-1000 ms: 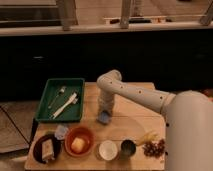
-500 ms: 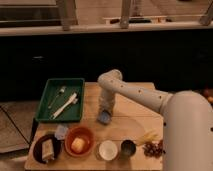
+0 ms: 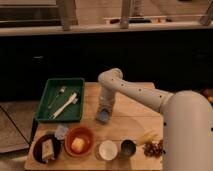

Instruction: Place sponge in table surface

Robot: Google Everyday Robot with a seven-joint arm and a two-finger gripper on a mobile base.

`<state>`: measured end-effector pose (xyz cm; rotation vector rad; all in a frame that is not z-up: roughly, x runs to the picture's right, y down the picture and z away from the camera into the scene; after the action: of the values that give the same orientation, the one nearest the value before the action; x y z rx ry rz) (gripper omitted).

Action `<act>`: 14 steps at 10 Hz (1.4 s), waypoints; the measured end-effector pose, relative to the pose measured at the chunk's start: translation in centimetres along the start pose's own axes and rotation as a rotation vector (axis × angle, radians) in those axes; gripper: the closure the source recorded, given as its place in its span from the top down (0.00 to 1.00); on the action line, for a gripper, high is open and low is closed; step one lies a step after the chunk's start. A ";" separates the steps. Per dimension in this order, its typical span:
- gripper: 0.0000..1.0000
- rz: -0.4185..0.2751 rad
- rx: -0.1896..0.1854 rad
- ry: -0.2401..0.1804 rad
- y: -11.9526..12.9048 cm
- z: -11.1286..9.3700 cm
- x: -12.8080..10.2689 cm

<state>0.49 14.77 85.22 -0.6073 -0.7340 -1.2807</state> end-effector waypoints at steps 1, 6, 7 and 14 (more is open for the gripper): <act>0.80 -0.002 0.000 0.001 0.0 -0.1 0.0; 0.80 -0.004 0.002 0.008 0.2 -1.0 0.0; 0.80 -0.004 0.003 0.009 0.3 -1.1 0.1; 0.80 0.007 0.020 0.024 0.7 -2.5 0.3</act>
<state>1.61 12.86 83.85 -0.5768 -0.7238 -1.2705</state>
